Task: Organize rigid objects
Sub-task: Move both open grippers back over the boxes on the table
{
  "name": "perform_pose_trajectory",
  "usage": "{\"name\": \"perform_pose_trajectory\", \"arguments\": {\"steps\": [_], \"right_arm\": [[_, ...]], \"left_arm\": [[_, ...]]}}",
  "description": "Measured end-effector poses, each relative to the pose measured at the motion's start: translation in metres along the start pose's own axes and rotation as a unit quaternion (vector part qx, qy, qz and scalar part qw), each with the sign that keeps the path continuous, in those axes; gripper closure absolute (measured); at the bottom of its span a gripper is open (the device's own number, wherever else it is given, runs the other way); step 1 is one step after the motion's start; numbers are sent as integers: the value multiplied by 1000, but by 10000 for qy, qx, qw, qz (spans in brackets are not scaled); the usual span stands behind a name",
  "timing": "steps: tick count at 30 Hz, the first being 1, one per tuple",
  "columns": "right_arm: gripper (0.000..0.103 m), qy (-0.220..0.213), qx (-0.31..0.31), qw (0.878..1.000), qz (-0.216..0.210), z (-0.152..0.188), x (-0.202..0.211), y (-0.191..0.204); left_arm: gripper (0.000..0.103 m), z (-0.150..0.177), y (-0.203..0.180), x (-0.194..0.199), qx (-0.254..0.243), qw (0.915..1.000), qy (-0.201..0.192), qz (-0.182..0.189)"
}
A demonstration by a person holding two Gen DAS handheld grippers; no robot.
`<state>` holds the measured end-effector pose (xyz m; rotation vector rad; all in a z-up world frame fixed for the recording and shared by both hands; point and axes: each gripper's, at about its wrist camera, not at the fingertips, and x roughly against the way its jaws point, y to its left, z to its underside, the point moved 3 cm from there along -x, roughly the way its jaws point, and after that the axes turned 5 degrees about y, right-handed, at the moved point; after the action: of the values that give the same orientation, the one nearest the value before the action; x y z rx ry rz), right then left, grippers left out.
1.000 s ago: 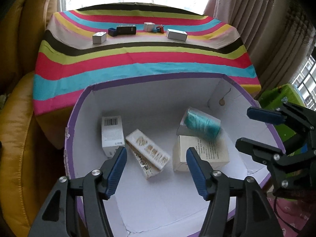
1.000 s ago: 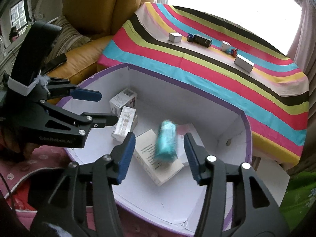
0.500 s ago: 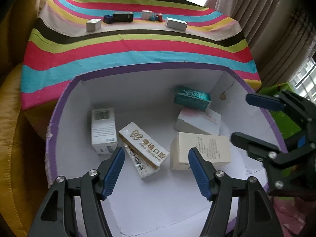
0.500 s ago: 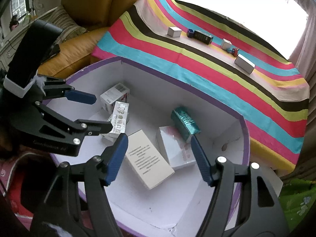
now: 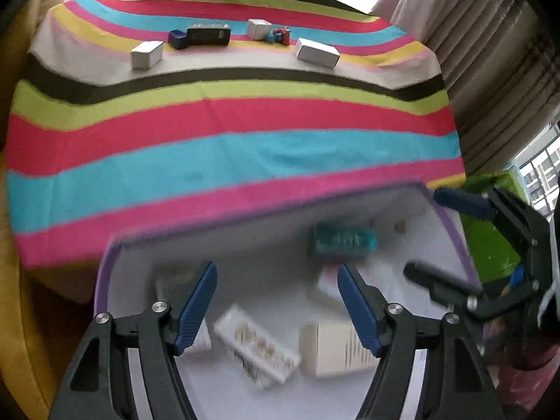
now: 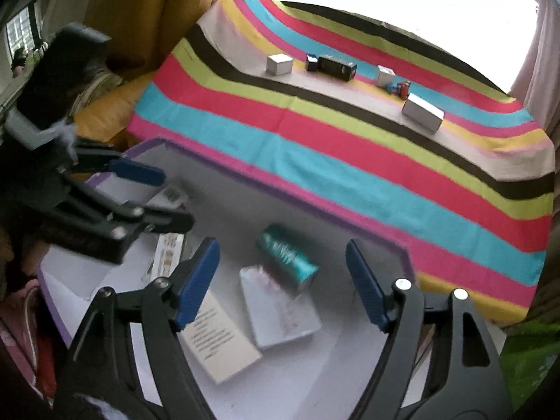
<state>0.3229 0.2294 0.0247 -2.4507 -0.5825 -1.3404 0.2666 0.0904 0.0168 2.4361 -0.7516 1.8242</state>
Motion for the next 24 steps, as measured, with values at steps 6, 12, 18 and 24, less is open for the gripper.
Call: {"name": "perform_pose_trajectory", "arguments": {"steps": [6, 12, 18, 24], "right_arm": [[24, -56, 229, 9997, 92, -34, -16, -27], [24, -157, -67, 9993, 333, -83, -61, -106], [24, 181, -1097, 9934, 290, -108, -122, -197], [22, 683, -1293, 9868, 697, -114, -173, -259]], "left_arm": [[26, -79, 22, -28, -117, 9989, 46, -445], [26, -147, 63, -71, 249, 9952, 106, -945], [18, -172, 65, -100, -162, 9915, 70, -1292], [0, -188, 64, -113, -618, 9916, -22, -1138]]}}
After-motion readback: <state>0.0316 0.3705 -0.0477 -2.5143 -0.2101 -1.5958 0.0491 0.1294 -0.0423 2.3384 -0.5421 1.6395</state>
